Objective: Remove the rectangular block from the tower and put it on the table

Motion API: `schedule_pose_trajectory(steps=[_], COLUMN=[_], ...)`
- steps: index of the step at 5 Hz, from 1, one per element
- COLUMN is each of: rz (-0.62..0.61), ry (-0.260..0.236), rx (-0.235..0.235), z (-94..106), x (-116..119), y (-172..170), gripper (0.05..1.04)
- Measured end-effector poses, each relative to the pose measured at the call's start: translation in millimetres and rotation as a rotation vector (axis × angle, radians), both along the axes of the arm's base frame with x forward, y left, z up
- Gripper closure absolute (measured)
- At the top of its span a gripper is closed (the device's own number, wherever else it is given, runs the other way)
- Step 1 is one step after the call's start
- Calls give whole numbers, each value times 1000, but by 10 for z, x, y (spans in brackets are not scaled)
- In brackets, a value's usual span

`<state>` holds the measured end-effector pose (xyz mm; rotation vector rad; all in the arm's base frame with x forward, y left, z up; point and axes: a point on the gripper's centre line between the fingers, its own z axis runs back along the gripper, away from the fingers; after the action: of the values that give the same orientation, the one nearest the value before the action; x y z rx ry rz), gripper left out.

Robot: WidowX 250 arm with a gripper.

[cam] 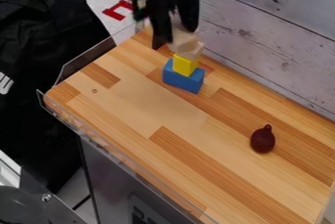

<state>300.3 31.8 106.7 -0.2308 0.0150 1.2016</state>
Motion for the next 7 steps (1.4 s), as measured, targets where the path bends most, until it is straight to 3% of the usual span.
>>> schedule_pose_trajectory(steps=[1, 2, 4, 5, 7], rz=[-2, -23, -8, 56, 187], ry=[18, 66, 79, 21, -29], rx=[-7, -58, -85, -107, -99], z=[-11, -273, -544, -636, -804], x=[-180, -425, -577, -581, -497], y=[-44, -160, -110, -47, 82], gripper=[580, 580, 580, 580, 580])
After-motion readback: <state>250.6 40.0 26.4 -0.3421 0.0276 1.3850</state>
